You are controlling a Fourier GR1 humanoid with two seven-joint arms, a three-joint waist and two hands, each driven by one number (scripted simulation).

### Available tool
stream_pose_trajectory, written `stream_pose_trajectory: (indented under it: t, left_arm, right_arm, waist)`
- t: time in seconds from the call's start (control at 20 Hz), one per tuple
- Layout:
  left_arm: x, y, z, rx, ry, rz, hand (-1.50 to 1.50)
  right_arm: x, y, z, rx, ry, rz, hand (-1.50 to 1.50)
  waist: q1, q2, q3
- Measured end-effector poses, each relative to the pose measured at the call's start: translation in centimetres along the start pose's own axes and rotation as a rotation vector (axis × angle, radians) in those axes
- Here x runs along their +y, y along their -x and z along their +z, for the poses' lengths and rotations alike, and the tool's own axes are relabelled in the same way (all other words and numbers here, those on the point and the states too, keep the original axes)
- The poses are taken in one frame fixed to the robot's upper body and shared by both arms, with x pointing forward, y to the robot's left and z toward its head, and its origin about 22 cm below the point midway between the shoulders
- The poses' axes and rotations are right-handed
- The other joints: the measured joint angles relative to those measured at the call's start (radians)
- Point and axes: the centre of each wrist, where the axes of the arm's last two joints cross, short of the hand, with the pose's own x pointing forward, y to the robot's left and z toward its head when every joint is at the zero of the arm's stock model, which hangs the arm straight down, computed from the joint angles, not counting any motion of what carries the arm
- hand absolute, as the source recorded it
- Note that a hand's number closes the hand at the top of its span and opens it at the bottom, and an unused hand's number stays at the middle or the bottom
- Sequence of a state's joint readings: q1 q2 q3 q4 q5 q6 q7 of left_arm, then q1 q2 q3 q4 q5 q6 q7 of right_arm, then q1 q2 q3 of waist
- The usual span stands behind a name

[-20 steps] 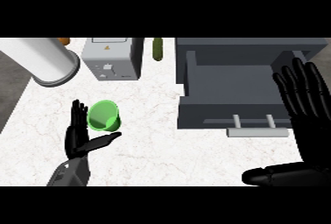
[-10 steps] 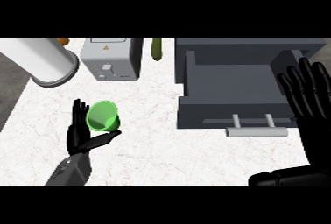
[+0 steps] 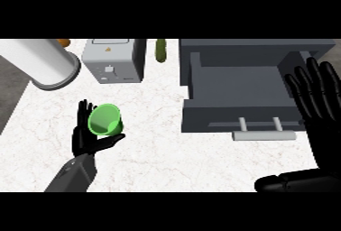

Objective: Pick up the cup, place it into the drawer and close the drawer

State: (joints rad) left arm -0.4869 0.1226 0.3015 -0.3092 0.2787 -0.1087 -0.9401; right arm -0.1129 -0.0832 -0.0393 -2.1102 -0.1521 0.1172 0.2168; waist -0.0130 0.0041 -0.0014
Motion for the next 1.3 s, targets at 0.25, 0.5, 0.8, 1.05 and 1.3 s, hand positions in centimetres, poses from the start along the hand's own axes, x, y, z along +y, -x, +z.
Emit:
stream_pose_trajectory:
  t: [0.25, 0.5, 0.8, 1.05, 1.3]
  left_arm:
    - [-0.6, 0.3, 0.2, -0.006, 0.037, 0.064, 1.50]
    - [-1.0, 0.4, 0.0, -0.027, 0.062, 0.081, 1.50]
    - [-0.5, -0.1, -0.4, -0.079, 0.057, 0.038, 1.50]
    - [0.6, -0.1, 0.6, -0.093, 0.094, 0.021, 1.50]
    - [1.1, -1.0, 0.3, -0.147, 0.131, 0.022, 1.50]
  right_arm:
    - [0.1, 0.3, 0.0, -0.003, 0.000, -0.001, -1.50]
    - [-0.4, 0.4, -0.1, -0.005, 0.000, -0.005, -1.50]
    - [-0.4, 0.8, 0.0, -0.008, 0.007, 0.000, -1.50]
    - [-1.1, 0.3, 0.2, -0.003, 0.014, 0.006, -1.50]
    - [-1.0, 0.7, 0.2, 0.004, 0.021, 0.004, -1.50]
  waist:
    - [0.001, -0.001, 0.000]
    - [-0.002, 0.001, 0.000]
    - [0.000, 0.001, 0.000]
    - [0.008, -0.004, 0.001]
    - [0.014, -0.005, 0.001]
